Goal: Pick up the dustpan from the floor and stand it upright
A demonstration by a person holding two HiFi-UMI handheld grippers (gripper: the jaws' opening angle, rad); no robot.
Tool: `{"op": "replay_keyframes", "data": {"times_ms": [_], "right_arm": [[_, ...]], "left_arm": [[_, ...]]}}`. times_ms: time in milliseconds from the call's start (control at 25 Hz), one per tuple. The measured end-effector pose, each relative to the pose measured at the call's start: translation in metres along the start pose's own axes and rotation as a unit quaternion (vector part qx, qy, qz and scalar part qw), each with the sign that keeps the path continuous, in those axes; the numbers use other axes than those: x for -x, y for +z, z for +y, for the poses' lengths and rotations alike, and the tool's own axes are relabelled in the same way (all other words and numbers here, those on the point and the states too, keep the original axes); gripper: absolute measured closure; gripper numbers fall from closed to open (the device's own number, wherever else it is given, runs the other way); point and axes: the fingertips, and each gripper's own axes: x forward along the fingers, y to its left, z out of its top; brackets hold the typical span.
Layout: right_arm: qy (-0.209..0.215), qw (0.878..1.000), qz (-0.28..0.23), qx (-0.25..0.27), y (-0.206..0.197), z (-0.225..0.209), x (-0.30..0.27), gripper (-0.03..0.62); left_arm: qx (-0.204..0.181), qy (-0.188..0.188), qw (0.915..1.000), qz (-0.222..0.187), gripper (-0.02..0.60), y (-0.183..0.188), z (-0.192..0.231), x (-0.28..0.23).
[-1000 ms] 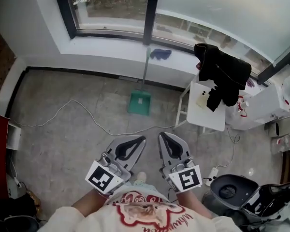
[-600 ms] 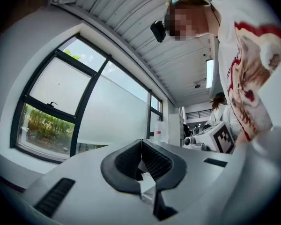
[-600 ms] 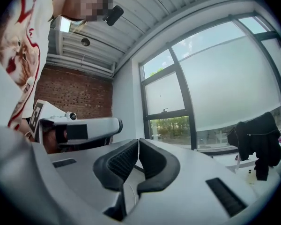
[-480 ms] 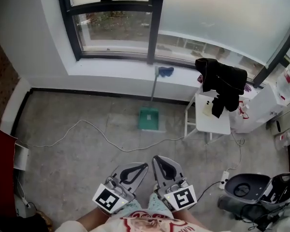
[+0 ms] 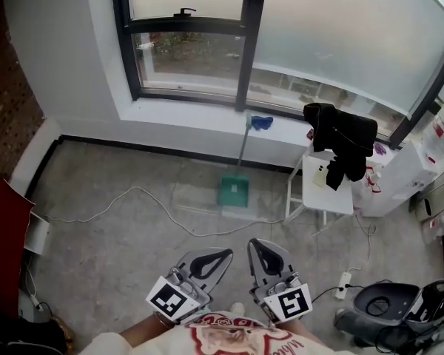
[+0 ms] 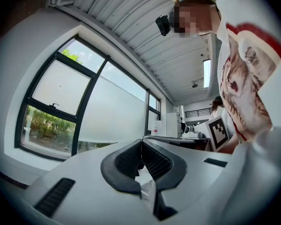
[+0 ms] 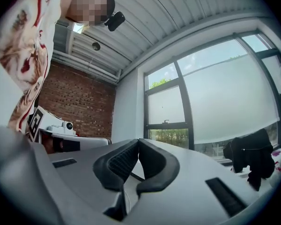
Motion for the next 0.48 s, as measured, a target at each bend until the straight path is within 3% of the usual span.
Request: {"op": "replay_keyframes", "data": {"times_ms": [200,480], "right_arm": [[-0.001,1.000,-0.019,-0.016,0.013,-0.001,0.011,0.569],[0.001,1.000,-0.010,-0.024,-0.003,-0.005,0.031,0.569]], "left_arm": [[-0.007,-0.005,0.9998,-0.018,0.560,0.015,-0.015,-0.009],[-0.030,-0.019,0.9994,-0.002,0.560,0.008,-0.041,-0.014]]}}
